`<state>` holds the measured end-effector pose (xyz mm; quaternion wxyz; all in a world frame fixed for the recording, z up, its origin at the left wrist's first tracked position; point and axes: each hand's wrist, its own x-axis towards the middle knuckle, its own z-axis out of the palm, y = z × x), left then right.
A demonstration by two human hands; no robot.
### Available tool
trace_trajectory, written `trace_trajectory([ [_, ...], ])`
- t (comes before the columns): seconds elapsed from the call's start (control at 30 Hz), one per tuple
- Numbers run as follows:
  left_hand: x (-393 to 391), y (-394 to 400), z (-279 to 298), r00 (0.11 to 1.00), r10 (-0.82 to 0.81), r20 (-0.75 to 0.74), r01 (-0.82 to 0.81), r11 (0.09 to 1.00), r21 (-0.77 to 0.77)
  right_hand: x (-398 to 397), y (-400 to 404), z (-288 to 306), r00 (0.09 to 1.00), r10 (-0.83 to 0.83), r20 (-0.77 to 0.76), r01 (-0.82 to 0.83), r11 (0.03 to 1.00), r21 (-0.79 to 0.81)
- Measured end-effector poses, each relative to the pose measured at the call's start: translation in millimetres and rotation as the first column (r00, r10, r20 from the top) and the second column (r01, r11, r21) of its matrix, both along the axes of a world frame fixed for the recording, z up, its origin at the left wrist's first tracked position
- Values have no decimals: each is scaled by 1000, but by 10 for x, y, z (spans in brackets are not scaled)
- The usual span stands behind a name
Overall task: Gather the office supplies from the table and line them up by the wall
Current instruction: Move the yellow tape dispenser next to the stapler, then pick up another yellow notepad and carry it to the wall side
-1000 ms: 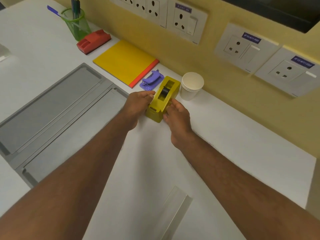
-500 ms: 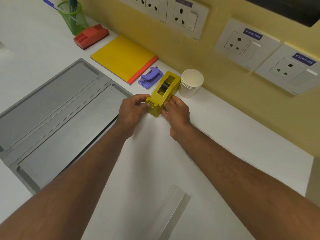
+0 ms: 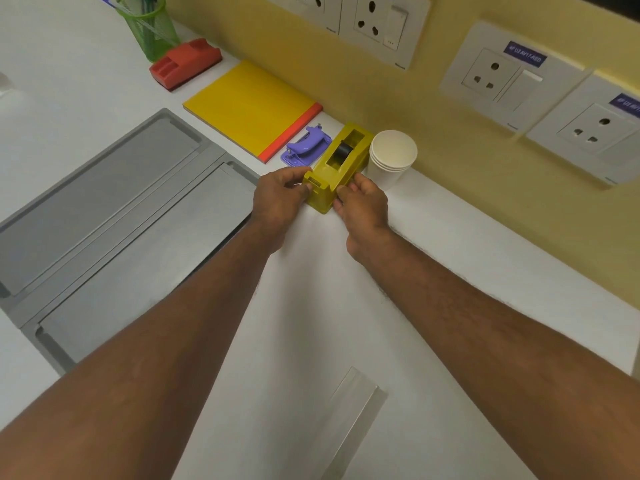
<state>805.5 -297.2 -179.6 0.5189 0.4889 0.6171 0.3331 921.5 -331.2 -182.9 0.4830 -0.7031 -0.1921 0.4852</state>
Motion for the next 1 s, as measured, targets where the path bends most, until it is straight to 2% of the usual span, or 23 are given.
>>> trace_trajectory([
  [0.4, 44, -13, 45, 1000, 0, -19, 0, 1000, 19, 30, 46, -34, 1000, 7, 2, -7, 1000, 12],
  [0.53, 13, -156, 27, 996, 31, -83, -26, 998, 52, 30, -66, -18, 1000, 16, 8, -16, 1000, 17],
  [0.83, -470, -1083, 132, 988, 39, -149, -34, 999, 36, 73, -849, 88, 972, 93, 214, -95, 995, 1],
  [1.0, -826, -1840, 404, 975, 52, -216, -58, 998, -17, 46, -1661, 331, 871, 208, 445, -241, 970, 18],
])
